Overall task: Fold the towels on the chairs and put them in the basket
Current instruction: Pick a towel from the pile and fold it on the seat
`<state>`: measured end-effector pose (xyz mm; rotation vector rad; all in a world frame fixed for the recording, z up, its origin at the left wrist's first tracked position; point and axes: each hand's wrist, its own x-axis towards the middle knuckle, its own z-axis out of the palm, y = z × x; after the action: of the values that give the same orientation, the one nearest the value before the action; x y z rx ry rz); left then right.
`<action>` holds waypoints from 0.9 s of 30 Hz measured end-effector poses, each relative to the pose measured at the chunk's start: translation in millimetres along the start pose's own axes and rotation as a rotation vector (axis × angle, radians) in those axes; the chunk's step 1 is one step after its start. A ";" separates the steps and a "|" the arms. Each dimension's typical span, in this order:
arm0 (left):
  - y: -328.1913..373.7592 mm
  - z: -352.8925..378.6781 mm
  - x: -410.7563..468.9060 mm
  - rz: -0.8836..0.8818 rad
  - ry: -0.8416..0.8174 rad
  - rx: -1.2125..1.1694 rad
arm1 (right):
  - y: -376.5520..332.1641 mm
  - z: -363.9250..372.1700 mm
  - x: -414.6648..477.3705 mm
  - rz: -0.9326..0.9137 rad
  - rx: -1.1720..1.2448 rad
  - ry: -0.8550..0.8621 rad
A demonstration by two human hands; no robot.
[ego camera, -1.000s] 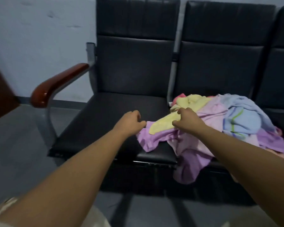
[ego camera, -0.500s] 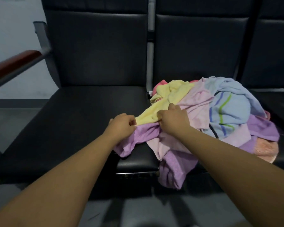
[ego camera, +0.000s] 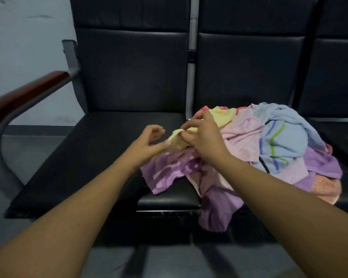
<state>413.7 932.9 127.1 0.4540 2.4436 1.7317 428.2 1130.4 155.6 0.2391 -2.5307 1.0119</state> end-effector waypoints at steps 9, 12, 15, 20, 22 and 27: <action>14.7 -23.9 -24.9 -0.001 0.002 -0.173 | 9.1 8.5 -11.6 0.058 -0.096 -0.253; 22.0 -41.1 -37.1 -0.130 0.031 -0.425 | 20.5 13.3 -18.2 0.183 -0.016 -0.388; 18.7 -51.8 -47.6 -0.446 -0.011 -0.473 | 13.2 28.2 -18.6 0.369 0.227 -0.415; -12.8 -62.6 -65.0 -0.772 -0.412 -0.147 | 1.3 59.7 -16.5 0.888 0.664 -0.272; -18.2 -61.8 -60.0 -0.706 -0.276 -0.068 | 1.5 70.2 -13.7 0.985 0.724 -0.203; -26.2 -43.6 -35.7 -0.499 0.130 0.128 | -9.3 71.2 -12.9 1.038 0.977 -0.317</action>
<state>431.6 874.7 114.7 -0.2532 2.4747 1.4369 421.0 1074.5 109.1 -0.8019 -2.0946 2.7206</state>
